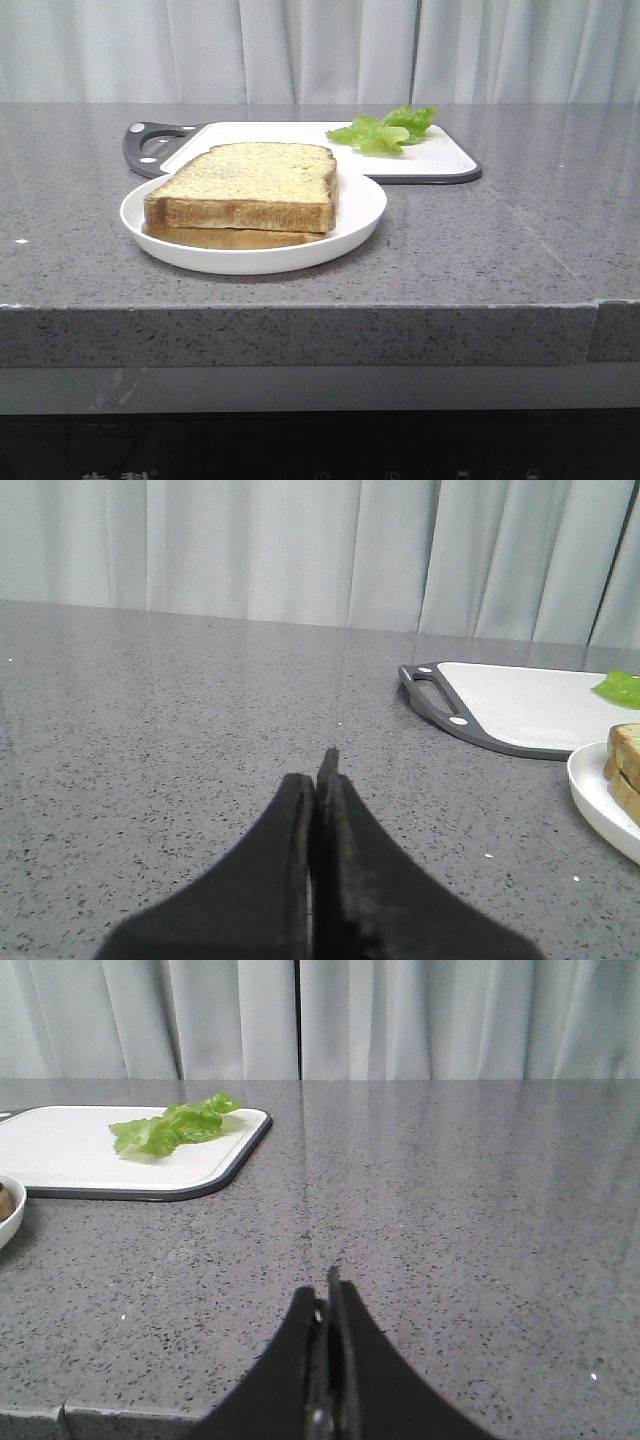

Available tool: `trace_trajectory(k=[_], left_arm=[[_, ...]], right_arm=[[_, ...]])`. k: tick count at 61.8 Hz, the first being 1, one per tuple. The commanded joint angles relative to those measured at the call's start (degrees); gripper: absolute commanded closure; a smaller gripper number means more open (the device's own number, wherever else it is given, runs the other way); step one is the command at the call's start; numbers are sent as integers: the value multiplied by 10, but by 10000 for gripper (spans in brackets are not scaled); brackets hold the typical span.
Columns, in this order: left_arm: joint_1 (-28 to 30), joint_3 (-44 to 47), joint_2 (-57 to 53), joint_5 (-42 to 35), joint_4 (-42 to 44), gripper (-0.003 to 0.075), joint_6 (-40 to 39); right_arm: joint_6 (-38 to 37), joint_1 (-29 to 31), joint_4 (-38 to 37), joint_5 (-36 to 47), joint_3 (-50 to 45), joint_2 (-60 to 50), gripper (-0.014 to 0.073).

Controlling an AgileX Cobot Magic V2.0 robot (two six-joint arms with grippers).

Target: Left arm grabs bread, right arm adds lettuce

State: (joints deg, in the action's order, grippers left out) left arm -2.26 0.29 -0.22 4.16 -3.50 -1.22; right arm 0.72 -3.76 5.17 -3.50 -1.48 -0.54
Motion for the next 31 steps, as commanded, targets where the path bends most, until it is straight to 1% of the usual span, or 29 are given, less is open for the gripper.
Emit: trace_trajectory(k=[1, 17, 24, 28, 31], left_arm=[[2, 3, -12, -48, -4, 741, -4], [2, 3, -12, -53, -4, 741, -4], [2, -1, -12, -80, -4, 741, -4], [2, -16, -10, -76, -15, 741, -4], [2, -38, -8, -58, -23, 741, -4]], right_arm=[[6, 3, 0, 47, 1, -13, 661], [6, 3, 0, 55, 1, -13, 661], [6, 3, 0, 74, 5, -13, 661], [6, 3, 0, 77, 19, -13, 661], [6, 3, 0, 69, 32, -13, 661]])
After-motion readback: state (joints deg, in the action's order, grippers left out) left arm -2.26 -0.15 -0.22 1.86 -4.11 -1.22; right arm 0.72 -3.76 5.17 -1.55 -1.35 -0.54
